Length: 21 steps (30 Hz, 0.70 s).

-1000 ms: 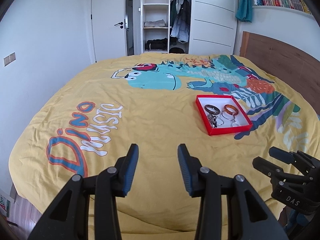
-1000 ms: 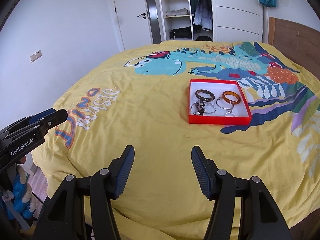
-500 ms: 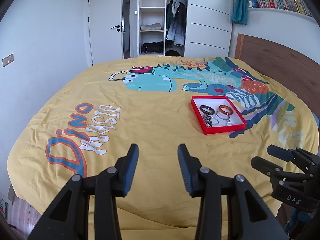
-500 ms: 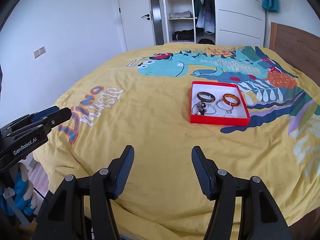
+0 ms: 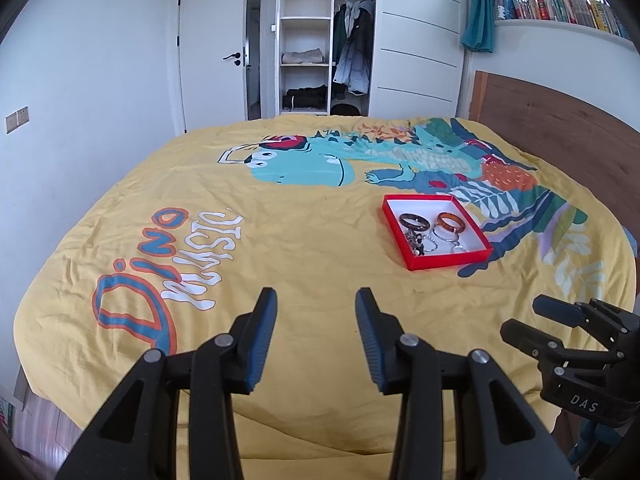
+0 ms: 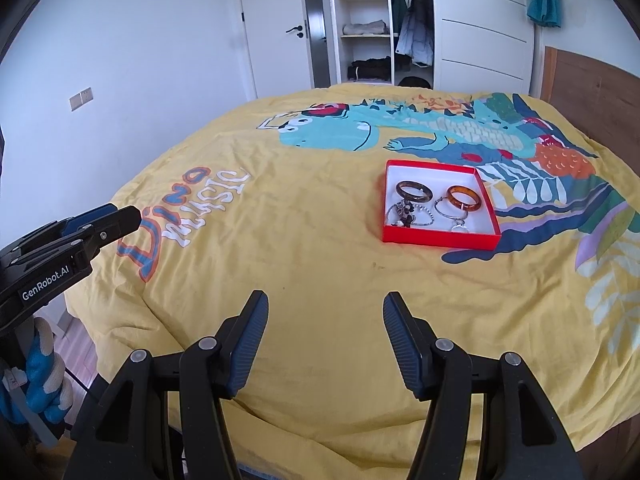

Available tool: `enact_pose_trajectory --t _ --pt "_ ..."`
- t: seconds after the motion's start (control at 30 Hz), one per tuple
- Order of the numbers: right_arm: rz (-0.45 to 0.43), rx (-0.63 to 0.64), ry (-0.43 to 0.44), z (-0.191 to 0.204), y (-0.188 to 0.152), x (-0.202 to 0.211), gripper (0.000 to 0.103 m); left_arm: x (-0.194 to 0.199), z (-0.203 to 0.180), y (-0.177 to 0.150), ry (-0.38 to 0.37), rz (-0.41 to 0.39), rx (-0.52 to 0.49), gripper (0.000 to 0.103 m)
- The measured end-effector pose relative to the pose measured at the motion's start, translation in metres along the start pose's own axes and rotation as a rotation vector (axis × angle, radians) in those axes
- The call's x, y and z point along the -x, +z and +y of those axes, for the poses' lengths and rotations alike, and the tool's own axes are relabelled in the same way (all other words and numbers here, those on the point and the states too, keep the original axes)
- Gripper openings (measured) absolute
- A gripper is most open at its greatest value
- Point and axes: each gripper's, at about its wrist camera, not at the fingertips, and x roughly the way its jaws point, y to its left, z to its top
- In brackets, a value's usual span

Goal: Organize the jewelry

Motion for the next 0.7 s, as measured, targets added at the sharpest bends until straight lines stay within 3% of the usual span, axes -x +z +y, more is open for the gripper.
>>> enact_pose_trajectory --t 0.27,0.37,0.7 --pt "0.010 -0.003 -0.003 -0.0006 -0.0024 -0.0030 0.059 -0.0019 0.0041 0.0000 0.020 0.002 0.002 0.039" --pt "0.012 -0.004 -0.004 -0.0008 -0.0030 -0.0039 0.060 -0.0038 0.0042 -0.0023 0.031 0.000 0.001 0.048" --pt "0.012 -0.005 -0.004 -0.0013 -0.0035 -0.0038 0.063 -0.0048 0.0046 -0.0024 0.034 0.002 0.000 0.048"
